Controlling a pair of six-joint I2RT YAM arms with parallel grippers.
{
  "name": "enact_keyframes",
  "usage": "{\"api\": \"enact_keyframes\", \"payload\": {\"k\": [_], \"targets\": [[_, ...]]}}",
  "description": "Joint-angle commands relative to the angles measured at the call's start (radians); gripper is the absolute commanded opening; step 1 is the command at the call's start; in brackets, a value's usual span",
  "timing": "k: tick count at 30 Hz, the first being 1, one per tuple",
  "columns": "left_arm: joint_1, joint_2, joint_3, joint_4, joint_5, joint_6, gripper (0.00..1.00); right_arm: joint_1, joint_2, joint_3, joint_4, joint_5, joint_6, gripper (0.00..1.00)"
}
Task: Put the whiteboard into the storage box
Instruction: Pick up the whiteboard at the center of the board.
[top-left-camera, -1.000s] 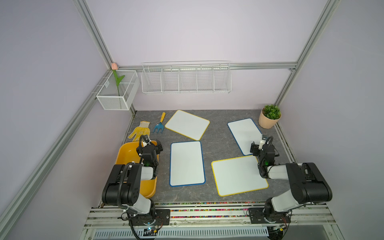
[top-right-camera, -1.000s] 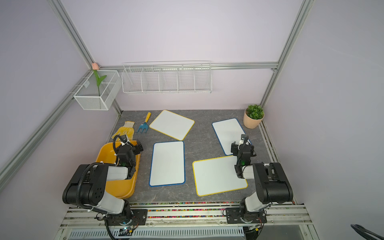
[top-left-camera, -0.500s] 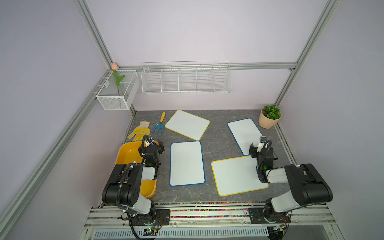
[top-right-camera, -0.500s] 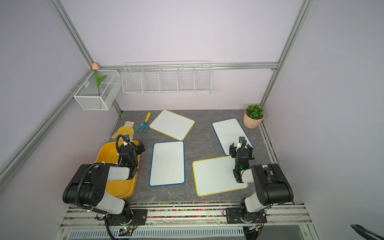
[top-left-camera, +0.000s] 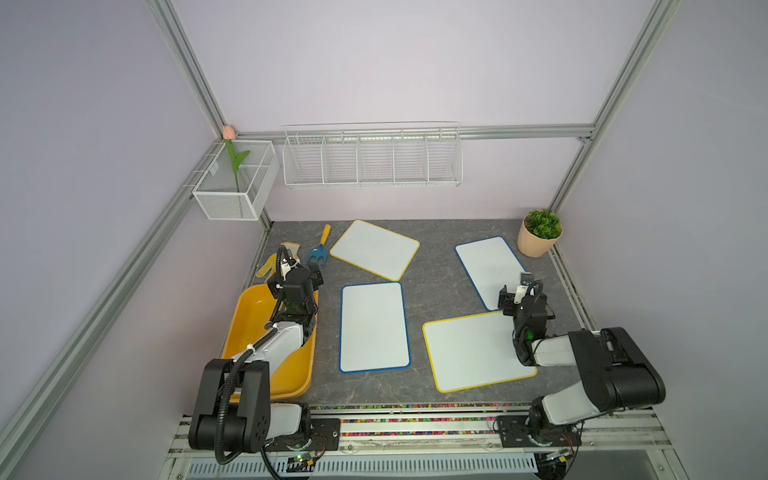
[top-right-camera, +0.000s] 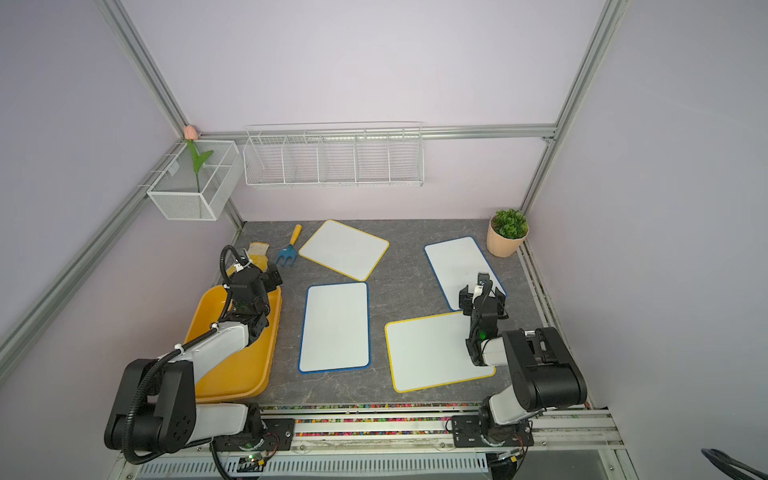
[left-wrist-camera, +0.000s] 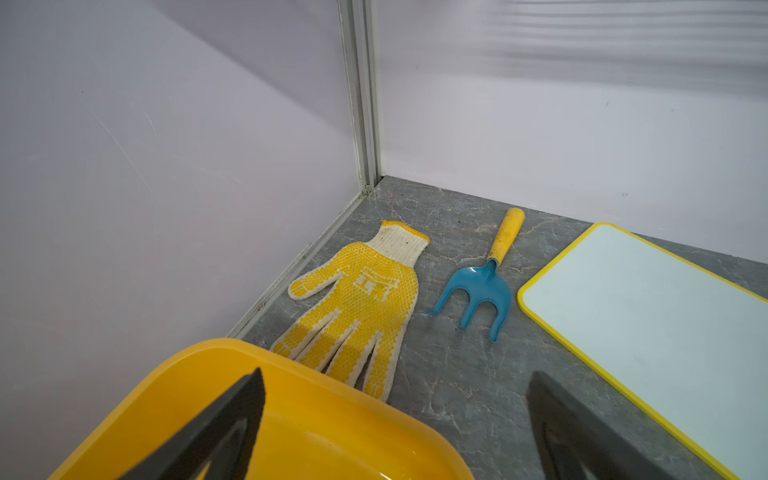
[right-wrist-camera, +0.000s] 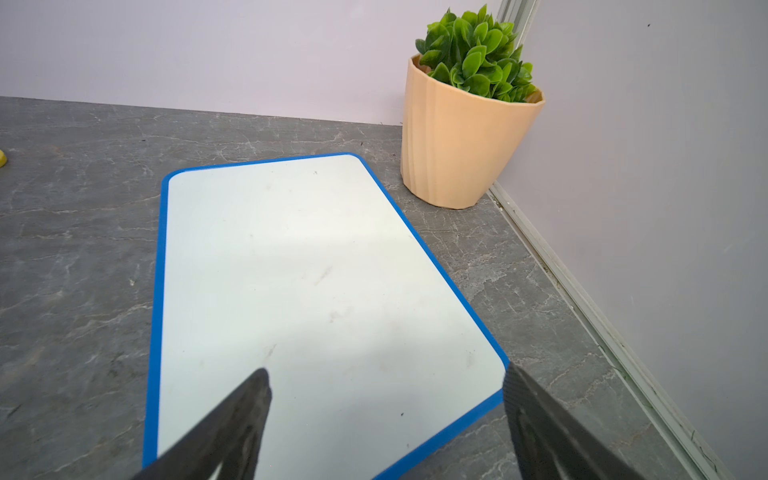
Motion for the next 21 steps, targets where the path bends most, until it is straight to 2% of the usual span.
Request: {"api": "enact_keyframes", "payload": {"k": [1,3,8,10,14,15,17,21], "targets": [[-0.009,-0.033,0.024,-0.073,0.024,-0.019,0.99,0.024,-0.079,0.04,-0.055,0.044,-0.043,0.89],[-0.016,-0.039,0.03,-0.085,0.042,-0.021,0.99,0.019,-0.23,0.171,-0.44,-0.041,-0.025,0.89],[-0.054,-0.059,0.094,-0.189,0.052,-0.051,1.0,0.015,-0.337,0.382,-0.811,-0.072,0.072,0.89],[-0.073,-0.074,0.133,-0.267,0.052,-0.064,1.0,0.022,-0.361,0.415,-0.875,-0.124,0.1,0.89],[-0.129,-0.091,0.205,-0.405,0.059,-0.09,1.0,0.047,-0.41,0.422,-0.922,-0.134,0.23,0.89],[-0.159,-0.09,0.216,-0.429,0.03,-0.094,1.0,0.048,-0.406,0.442,-0.974,-0.129,0.303,0.89],[-0.214,-0.072,0.251,-0.491,-0.029,-0.116,0.99,0.056,-0.384,0.478,-1.038,-0.163,0.349,0.89],[-0.288,0.016,0.426,-0.769,-0.046,-0.232,0.99,0.143,-0.369,0.46,-1.021,-0.146,0.399,0.89]]}}
